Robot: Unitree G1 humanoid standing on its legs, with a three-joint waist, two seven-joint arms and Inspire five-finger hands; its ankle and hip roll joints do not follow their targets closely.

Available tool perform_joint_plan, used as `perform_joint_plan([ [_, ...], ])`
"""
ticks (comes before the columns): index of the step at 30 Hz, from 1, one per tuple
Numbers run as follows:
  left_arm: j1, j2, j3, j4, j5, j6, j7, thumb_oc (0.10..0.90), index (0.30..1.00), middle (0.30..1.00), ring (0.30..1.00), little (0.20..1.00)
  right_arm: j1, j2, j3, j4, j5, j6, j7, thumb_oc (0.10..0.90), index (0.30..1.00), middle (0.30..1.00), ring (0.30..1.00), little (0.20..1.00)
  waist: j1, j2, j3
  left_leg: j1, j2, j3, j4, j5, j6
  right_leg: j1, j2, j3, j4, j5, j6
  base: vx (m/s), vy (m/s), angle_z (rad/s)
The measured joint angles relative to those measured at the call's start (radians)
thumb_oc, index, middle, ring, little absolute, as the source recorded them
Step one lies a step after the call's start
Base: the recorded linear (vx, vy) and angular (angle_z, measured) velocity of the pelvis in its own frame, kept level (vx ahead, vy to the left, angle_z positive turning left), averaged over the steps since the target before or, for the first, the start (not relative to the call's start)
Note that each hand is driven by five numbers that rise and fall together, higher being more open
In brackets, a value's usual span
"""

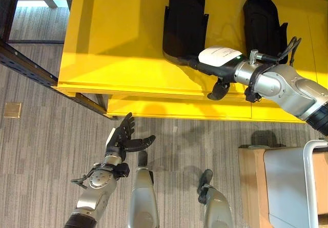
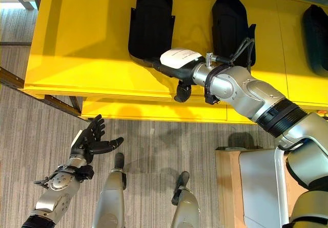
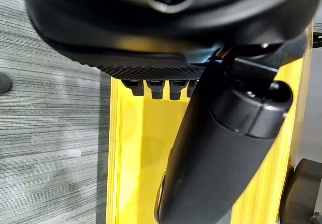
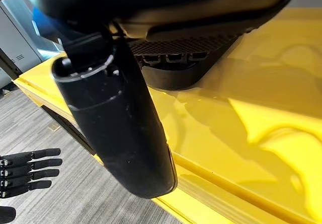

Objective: Move parts from the plastic box to the shelf.

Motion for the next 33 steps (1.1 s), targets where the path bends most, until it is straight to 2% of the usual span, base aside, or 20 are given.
perform_joint_plan([
  [12, -0.008, 0.0, 0.017, 0.0, 0.0, 0.0, -0.002, 0.9, 1.0, 1.0, 1.0, 1.0, -0.002, -0.06, 0.001, -0.057, 0.002, 0.003, 0.021, 0.9, 1.0, 1.0, 1.0, 1.0, -0.001, -0.006, 0.0, 0.009, 0.004, -0.003, 0.001, 0.0, 0.0, 0.011, 0.004, -0.002, 0.001, 0.002, 0.003, 0.0, 0.0, 0.0],
  [17, -0.013, 0.001, 0.052, 0.0, -0.001, 0.0, -0.001, 0.9, 1.0, 1.0, 1.0, 1.0, -0.061, -0.141, -0.004, -0.162, 0.007, 0.002, 0.014, 0.9, 1.0, 1.0, 1.0, 1.0, -0.009, -0.013, -0.001, 0.024, 0.005, -0.002, -0.001, 0.001, -0.001, 0.026, 0.006, -0.002, -0.001, 0.004, 0.005, 0.0, 0.0, 0.0],
  [23, -0.016, 0.002, 0.059, 0.0, -0.001, 0.0, -0.004, 0.9, 1.0, 1.0, 1.0, 1.0, -0.159, -0.141, -0.001, -0.166, 0.023, -0.009, 0.0, 0.9, 1.0, 1.0, 1.0, 1.0, -0.02, -0.023, -0.004, 0.043, 0.007, -0.002, -0.004, 0.001, -0.002, 0.044, 0.008, -0.001, -0.003, 0.001, -0.001, 0.0, 0.0, 0.0],
  [31, -0.006, 0.002, 0.072, 0.0, -0.001, 0.0, -0.008, 0.9, 1.0, 1.0, 1.0, 1.0, -0.18, -0.144, -0.005, -0.212, 0.054, -0.02, -0.028, 0.9, 1.0, 1.0, 1.0, 1.0, -0.02, -0.033, -0.011, 0.043, 0.006, -0.002, -0.005, 0.001, -0.002, 0.044, 0.007, -0.002, -0.005, 0.002, 0.0, 0.0, 0.0, 0.0],
  [33, -0.005, 0.003, 0.078, 0.0, -0.001, 0.001, -0.008, 0.9, 1.0, 1.0, 1.0, 1.0, -0.178, -0.152, -0.034, -0.25, 0.062, -0.023, -0.034, 0.9, 1.0, 1.0, 1.0, 1.0, -0.022, -0.033, -0.011, 0.043, 0.005, -0.001, -0.005, 0.001, -0.002, 0.044, 0.007, -0.002, -0.005, 0.005, 0.004, 0.0, 0.0, 0.0],
])
